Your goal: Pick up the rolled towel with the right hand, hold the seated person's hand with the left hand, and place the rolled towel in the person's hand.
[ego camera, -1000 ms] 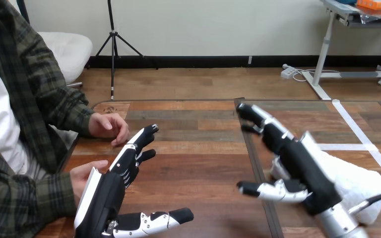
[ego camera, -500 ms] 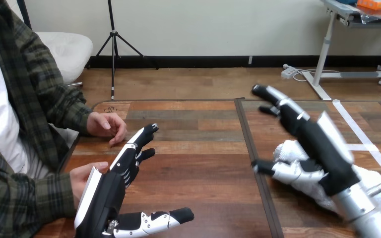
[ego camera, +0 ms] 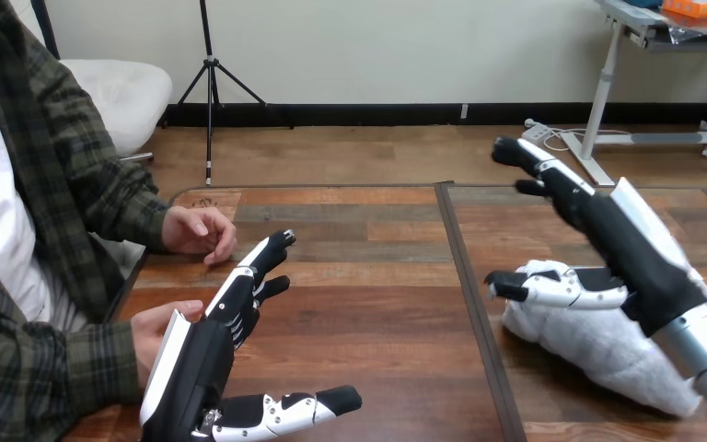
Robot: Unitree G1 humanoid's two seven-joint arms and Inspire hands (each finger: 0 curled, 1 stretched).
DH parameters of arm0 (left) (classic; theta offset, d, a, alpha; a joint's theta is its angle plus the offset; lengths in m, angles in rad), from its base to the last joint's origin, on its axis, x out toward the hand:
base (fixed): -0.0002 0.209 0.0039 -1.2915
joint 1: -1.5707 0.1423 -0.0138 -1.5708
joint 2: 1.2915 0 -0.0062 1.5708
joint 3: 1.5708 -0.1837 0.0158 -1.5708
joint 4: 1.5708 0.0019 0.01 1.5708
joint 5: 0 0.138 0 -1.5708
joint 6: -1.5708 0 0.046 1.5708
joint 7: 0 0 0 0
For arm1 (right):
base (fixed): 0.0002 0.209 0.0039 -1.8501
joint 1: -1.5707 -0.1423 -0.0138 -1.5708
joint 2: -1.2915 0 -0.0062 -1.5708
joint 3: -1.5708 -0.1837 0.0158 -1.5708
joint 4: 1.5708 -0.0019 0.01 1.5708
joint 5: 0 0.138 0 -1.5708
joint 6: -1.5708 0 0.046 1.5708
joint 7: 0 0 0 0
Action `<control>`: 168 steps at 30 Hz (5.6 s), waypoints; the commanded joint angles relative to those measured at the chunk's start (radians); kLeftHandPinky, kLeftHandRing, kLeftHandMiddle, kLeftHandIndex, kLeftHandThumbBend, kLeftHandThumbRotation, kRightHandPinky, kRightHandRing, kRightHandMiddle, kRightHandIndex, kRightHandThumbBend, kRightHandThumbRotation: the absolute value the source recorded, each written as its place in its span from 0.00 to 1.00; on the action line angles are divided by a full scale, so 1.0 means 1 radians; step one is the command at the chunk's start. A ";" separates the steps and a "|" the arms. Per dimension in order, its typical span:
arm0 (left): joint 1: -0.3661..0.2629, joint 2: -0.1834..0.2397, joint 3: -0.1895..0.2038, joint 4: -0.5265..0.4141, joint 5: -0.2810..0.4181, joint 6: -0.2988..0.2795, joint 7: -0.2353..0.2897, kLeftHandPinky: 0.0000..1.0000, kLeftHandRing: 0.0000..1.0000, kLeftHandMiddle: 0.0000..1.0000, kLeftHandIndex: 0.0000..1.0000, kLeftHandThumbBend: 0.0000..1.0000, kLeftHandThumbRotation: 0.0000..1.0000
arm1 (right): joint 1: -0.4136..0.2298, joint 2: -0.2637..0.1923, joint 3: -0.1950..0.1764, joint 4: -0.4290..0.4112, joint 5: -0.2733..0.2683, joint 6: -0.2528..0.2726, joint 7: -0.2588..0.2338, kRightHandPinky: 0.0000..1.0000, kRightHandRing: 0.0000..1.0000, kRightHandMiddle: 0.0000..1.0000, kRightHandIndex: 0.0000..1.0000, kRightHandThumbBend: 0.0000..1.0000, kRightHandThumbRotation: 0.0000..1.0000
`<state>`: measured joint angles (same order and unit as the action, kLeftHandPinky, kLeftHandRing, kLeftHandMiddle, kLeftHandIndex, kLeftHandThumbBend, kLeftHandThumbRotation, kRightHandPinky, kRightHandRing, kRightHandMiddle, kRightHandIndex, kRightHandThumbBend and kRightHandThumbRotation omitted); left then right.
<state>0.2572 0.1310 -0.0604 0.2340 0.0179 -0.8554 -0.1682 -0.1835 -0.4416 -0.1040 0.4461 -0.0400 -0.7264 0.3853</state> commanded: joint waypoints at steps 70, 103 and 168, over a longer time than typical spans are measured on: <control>-0.021 -0.024 -0.010 -0.051 0.000 -0.051 -0.002 0.90 0.95 0.95 0.89 1.00 0.23 | -0.422 -0.401 0.251 0.120 -0.429 0.594 0.227 0.00 1.00 1.00 0.99 1.00 0.53; -0.183 -0.002 0.030 0.338 -0.076 -0.239 -0.061 0.78 0.89 0.90 0.85 1.00 0.30 | -0.634 -0.248 0.475 0.682 -0.590 0.394 0.067 0.97 1.00 1.00 1.00 1.00 0.56; 0.058 0.000 0.023 -0.213 -0.090 -0.060 -0.076 0.80 0.90 0.90 0.84 1.00 0.11 | -0.607 -0.018 0.480 0.888 -0.549 0.429 -0.309 0.56 0.61 0.66 0.68 0.98 0.12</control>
<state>0.3256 0.1223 -0.0348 0.0974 -0.0661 -0.9344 -0.2509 -0.7989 -0.5324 0.3870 1.3425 -0.6096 -0.2982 0.1118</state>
